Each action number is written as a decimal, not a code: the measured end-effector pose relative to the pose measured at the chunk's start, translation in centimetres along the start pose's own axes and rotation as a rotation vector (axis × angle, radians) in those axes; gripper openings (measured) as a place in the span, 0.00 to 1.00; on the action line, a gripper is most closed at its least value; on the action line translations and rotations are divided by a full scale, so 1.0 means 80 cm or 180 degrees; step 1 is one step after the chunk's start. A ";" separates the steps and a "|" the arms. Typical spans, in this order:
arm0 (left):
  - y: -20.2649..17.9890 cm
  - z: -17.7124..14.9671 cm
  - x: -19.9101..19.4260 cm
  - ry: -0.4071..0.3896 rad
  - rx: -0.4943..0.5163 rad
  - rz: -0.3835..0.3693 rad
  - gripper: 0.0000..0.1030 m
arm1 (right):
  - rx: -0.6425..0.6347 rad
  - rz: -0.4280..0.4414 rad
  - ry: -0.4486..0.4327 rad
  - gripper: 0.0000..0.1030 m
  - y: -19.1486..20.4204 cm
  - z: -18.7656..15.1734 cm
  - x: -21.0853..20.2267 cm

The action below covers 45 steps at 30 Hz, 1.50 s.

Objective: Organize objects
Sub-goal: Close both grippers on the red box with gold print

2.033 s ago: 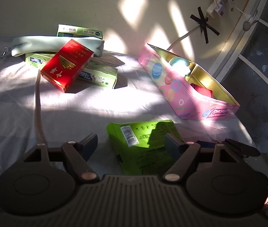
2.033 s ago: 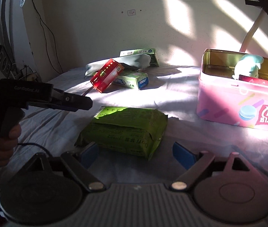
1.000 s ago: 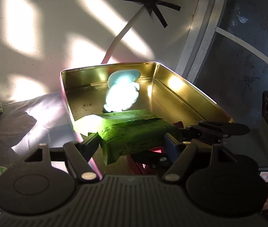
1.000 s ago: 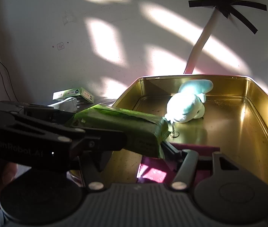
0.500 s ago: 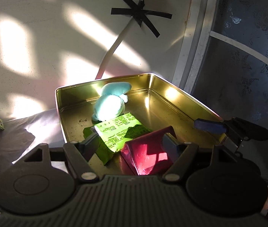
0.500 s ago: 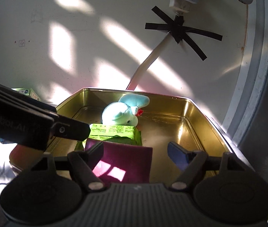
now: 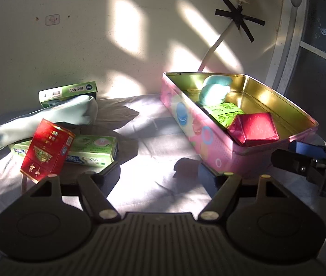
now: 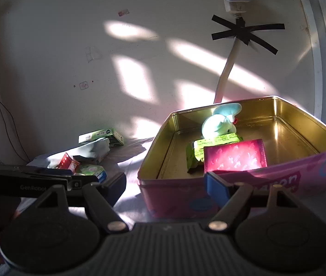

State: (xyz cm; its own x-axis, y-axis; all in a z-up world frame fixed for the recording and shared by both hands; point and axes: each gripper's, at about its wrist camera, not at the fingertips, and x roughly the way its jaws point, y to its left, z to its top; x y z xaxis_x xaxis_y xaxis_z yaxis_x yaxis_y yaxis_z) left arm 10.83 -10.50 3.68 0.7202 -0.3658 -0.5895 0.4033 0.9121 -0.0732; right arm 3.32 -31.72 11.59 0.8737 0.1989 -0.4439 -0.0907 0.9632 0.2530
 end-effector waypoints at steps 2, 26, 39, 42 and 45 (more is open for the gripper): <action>0.020 -0.010 -0.004 0.0020 -0.0067 0.0114 0.74 | -0.0093 0.0053 0.0045 0.74 0.024 -0.005 0.006; 0.214 -0.075 -0.027 -0.0095 -0.0913 0.0787 0.74 | -0.0649 0.0600 0.0594 0.56 0.195 0.005 0.141; 0.241 -0.079 -0.034 -0.0270 -0.1304 0.0401 0.74 | -0.0211 0.0763 0.0984 0.26 0.215 0.054 0.275; 0.240 -0.079 -0.035 -0.0275 -0.1312 0.0291 0.74 | -0.0203 0.0792 0.1022 0.17 0.211 0.036 0.252; 0.239 -0.078 -0.035 -0.0277 -0.1350 0.0132 0.74 | -0.0250 0.0868 0.1086 0.17 0.207 0.006 0.220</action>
State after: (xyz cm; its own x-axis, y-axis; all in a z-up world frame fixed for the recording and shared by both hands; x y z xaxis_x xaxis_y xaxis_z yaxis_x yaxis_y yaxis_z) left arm 13.00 9.08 -1.10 0.7832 -0.3248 -0.5302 0.1185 0.9151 -0.3855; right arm 17.39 -12.34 8.41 0.6062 0.4833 -0.6317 -0.3437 0.8754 0.3400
